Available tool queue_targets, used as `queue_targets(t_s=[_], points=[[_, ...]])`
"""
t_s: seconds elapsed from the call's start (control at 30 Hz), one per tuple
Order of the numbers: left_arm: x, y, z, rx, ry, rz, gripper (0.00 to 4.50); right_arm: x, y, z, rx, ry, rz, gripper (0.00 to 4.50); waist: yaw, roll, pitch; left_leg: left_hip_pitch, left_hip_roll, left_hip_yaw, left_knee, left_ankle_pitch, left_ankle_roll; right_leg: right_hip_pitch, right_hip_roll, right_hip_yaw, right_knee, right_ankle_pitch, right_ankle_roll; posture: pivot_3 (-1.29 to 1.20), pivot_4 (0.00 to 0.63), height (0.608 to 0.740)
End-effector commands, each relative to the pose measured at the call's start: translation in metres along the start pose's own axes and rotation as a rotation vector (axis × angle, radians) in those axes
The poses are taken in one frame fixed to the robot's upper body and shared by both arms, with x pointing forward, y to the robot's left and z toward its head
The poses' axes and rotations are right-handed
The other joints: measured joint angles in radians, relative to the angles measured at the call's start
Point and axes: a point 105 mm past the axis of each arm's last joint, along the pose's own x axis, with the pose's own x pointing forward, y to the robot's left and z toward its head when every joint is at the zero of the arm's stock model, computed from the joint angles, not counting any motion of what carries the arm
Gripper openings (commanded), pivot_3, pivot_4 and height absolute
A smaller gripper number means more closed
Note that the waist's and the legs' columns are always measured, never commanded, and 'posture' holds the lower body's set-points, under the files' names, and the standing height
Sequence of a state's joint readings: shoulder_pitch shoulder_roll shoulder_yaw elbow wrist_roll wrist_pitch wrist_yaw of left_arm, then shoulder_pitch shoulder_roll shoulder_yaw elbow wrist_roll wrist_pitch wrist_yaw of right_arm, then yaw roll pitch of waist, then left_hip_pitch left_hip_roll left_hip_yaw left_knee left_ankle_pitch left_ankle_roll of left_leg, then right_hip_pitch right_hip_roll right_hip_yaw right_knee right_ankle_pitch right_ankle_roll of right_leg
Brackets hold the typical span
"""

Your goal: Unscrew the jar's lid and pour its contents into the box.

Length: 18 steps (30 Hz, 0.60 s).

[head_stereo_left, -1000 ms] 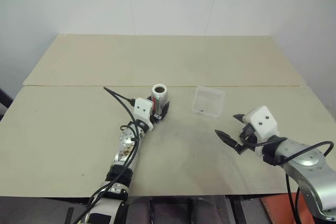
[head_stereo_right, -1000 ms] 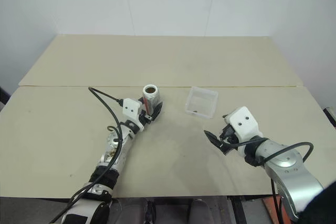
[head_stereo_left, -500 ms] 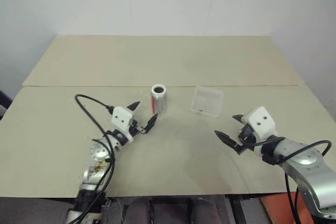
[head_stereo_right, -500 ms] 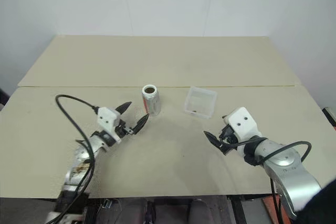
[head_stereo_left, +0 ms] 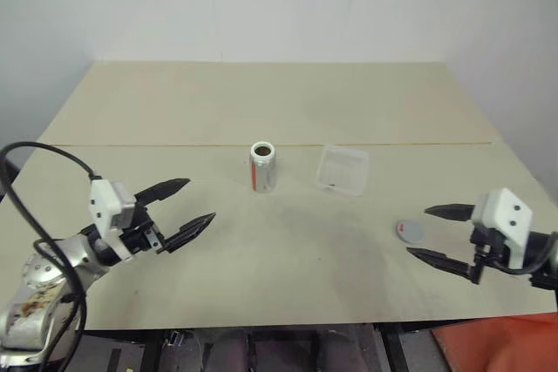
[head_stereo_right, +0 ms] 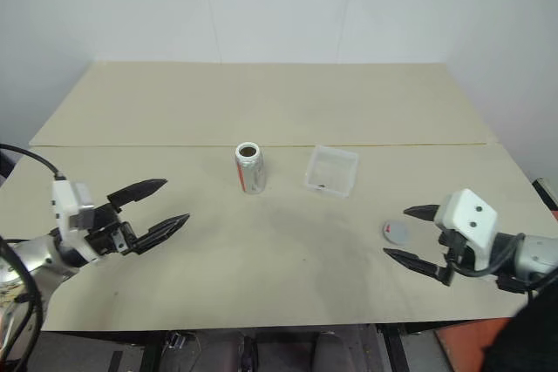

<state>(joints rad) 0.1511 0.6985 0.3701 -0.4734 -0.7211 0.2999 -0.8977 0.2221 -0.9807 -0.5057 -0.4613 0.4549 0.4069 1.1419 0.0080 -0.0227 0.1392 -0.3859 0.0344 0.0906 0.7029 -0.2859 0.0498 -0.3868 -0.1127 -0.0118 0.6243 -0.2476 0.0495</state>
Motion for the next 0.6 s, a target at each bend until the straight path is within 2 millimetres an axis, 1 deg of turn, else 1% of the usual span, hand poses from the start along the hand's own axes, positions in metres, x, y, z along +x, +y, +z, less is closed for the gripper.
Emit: queue_targets(t_s=[0.03, 0.13, 0.3, 0.47, 0.6], points=[[-0.004, -0.01, 0.015, 0.008, -0.023, -0.019, 4.46, -0.012, -0.003, 0.01, -0.068, -0.023, 0.022, 4.5, 0.001, 0.0, 0.0, 0.001, 0.0, 0.0, -0.001, 0.0, 0.0, 0.0, 0.0, 0.0, 0.0, 0.0, 0.0, 0.0, 0.15, 0.74], [-0.007, -0.011, 0.012, -0.007, -0.007, 0.012, 4.46, -0.015, -0.005, 0.006, -0.079, -0.012, 0.013, 4.5, 0.002, 0.0, 0.0, 0.001, 0.0, 0.0, -0.002, 0.0, -0.001, 0.0, 0.0, 0.0, 0.0, -0.001, -0.001, 0.0, 0.15, 0.74], [-0.011, -0.018, 0.011, -0.025, 0.033, 0.001, 4.46, -0.018, -0.007, -0.001, -0.071, 0.012, 0.016, 4.5, 0.003, 0.0, 0.0, 0.0, -0.001, 0.001, -0.003, 0.001, -0.001, -0.001, 0.0, 0.001, 0.0, -0.001, -0.002, 0.0, 0.15, 0.74], [-0.015, -0.019, 0.009, -0.031, 0.062, 0.028, 4.46, -0.014, -0.016, 0.001, -0.086, 0.014, 0.031, 4.5, 0.001, 0.0, 0.0, 0.001, -0.001, 0.001, -0.003, 0.001, -0.001, -0.001, 0.0, 0.001, 0.0, -0.001, -0.002, 0.0, 0.15, 0.74], [-0.014, -0.021, 0.012, -0.02, 0.064, 0.03, 4.46, -0.009, -0.021, 0.0, -0.098, 0.014, 0.04, 4.5, 0.002, 0.0, 0.0, 0.002, -0.001, 0.001, -0.005, 0.001, -0.002, -0.001, 0.0, 0.001, 0.0, -0.002, -0.003, 0.0, 0.15, 0.74]])
